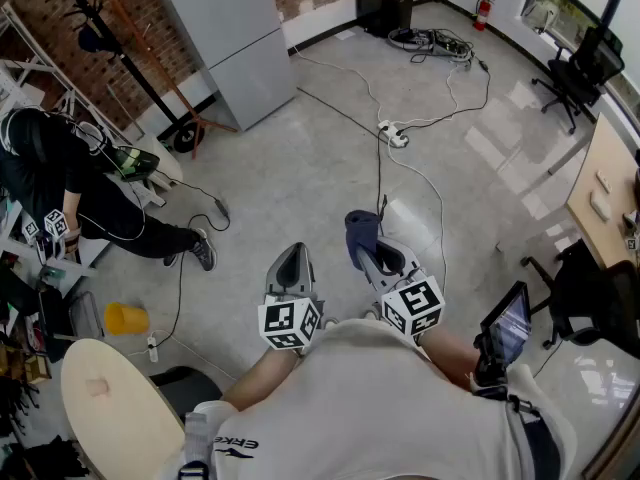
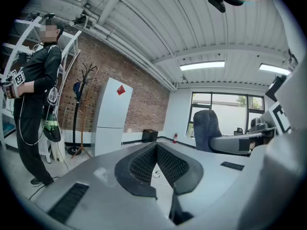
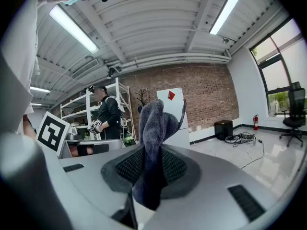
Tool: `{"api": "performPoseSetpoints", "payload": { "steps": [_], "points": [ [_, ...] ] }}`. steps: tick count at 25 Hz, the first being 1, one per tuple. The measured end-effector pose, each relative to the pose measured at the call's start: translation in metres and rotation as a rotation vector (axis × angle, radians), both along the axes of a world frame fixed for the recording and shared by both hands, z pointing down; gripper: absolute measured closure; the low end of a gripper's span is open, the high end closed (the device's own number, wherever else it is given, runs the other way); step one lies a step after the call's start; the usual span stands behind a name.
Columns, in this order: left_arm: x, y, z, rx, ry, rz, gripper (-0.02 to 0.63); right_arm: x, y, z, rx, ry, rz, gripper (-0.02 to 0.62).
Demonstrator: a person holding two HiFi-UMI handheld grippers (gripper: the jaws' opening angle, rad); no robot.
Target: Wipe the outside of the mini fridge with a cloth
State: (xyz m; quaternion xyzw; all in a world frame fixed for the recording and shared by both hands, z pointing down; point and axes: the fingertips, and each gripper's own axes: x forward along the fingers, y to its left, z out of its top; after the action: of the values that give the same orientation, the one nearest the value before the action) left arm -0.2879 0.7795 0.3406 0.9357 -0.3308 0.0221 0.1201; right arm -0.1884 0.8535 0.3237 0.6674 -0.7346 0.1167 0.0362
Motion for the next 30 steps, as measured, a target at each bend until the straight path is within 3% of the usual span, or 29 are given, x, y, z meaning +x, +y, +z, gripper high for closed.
{"api": "performPoseSetpoints", "payload": {
  "steps": [9,21,30],
  "points": [
    [0.003,0.002,0.002,-0.003,-0.004,-0.001,0.601,0.002,0.002,0.003,0.000,-0.016,0.002,0.509],
    [0.032,-0.005,-0.003,0.025,0.003,-0.053,0.601,0.034,-0.011,0.004,0.031,-0.037,-0.039,0.509],
    [0.035,-0.058,-0.002,0.032,0.006,-0.123,0.601,0.054,-0.066,0.012,0.013,-0.040,-0.073,0.509]
  ]
}}
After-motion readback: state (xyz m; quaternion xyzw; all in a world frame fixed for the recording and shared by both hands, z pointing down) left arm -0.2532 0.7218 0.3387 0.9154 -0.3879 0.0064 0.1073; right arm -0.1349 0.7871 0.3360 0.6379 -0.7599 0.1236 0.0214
